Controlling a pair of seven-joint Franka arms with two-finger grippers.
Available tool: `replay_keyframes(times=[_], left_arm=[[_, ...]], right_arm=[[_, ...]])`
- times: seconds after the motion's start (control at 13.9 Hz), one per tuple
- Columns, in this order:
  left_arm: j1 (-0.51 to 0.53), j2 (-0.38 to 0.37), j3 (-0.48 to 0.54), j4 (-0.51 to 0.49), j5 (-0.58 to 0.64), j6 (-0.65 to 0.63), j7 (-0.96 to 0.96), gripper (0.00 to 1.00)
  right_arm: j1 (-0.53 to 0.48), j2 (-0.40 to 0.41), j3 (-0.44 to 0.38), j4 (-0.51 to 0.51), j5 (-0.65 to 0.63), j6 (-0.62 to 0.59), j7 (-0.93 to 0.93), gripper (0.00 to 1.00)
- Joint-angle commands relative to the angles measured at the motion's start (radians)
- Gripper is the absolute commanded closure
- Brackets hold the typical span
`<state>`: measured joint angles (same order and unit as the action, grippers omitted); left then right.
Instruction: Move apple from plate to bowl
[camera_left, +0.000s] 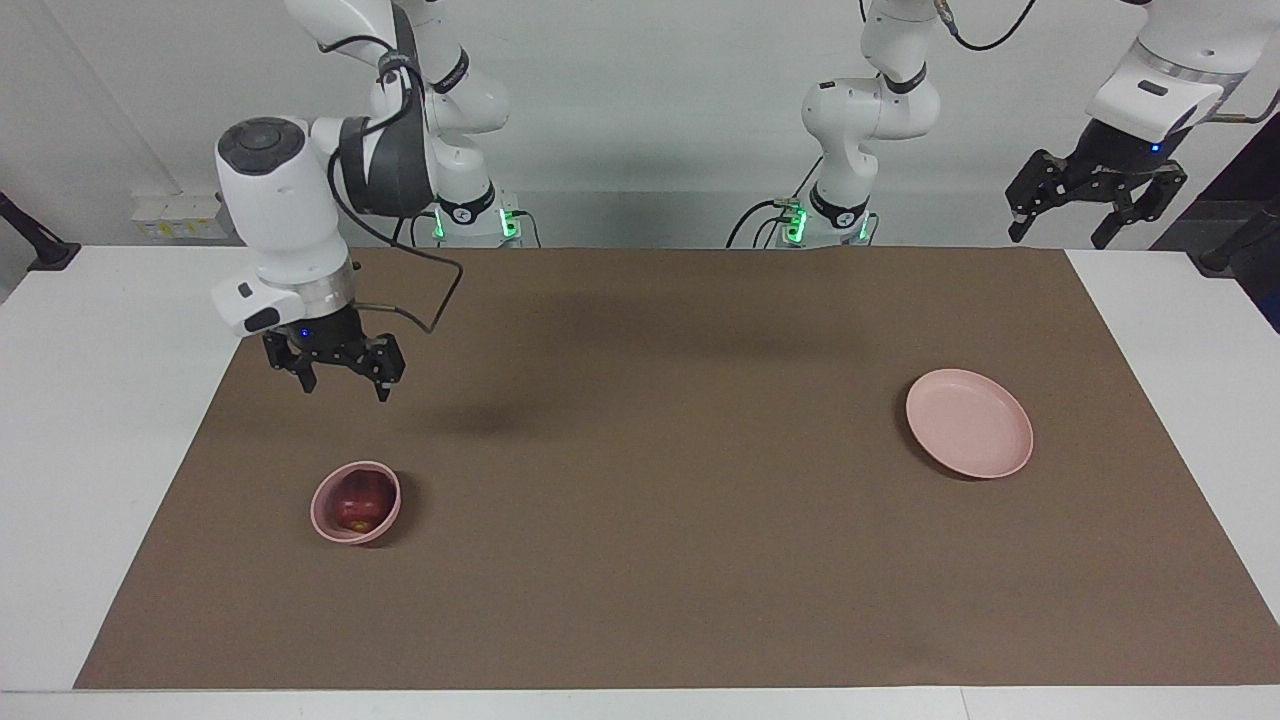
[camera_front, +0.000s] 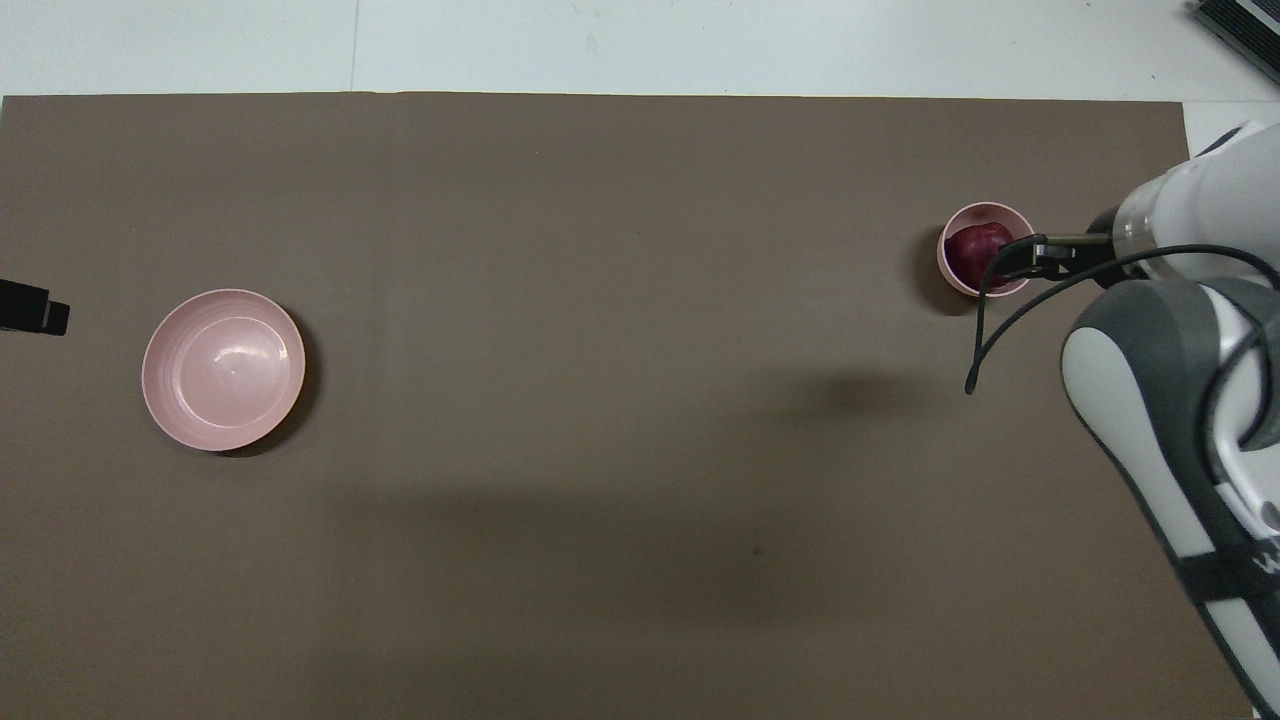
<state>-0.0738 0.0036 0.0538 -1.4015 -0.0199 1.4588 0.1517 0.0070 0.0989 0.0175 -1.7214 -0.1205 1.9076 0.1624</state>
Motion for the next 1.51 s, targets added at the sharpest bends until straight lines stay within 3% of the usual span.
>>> replay_keyframes(times=[0.0,0.29,0.57,1.44], left_arm=[[0.011,-0.004,-0.006,0.007,-0.005,-0.003,0.009,0.00],[0.008,-0.004,-0.008,0.009,0.004,-0.003,0.006,0.00],[0.008,0.007,-0.008,0.016,0.009,-0.014,0.008,0.00],[0.008,-0.005,-0.008,0.007,0.008,-0.012,0.006,0.00]], right_arm=[[-0.009,-0.057,0.002,0.048,0.025,-0.175,-0.041,0.00],[-0.022,-0.134,-0.010,0.086,0.094,-0.349,-0.055,0.00],[-0.027,-0.117,-0.008,0.200,0.093,-0.495,-0.052,0.00],[-0.027,-0.117,-0.008,0.192,0.108,-0.458,-0.049,0.00]])
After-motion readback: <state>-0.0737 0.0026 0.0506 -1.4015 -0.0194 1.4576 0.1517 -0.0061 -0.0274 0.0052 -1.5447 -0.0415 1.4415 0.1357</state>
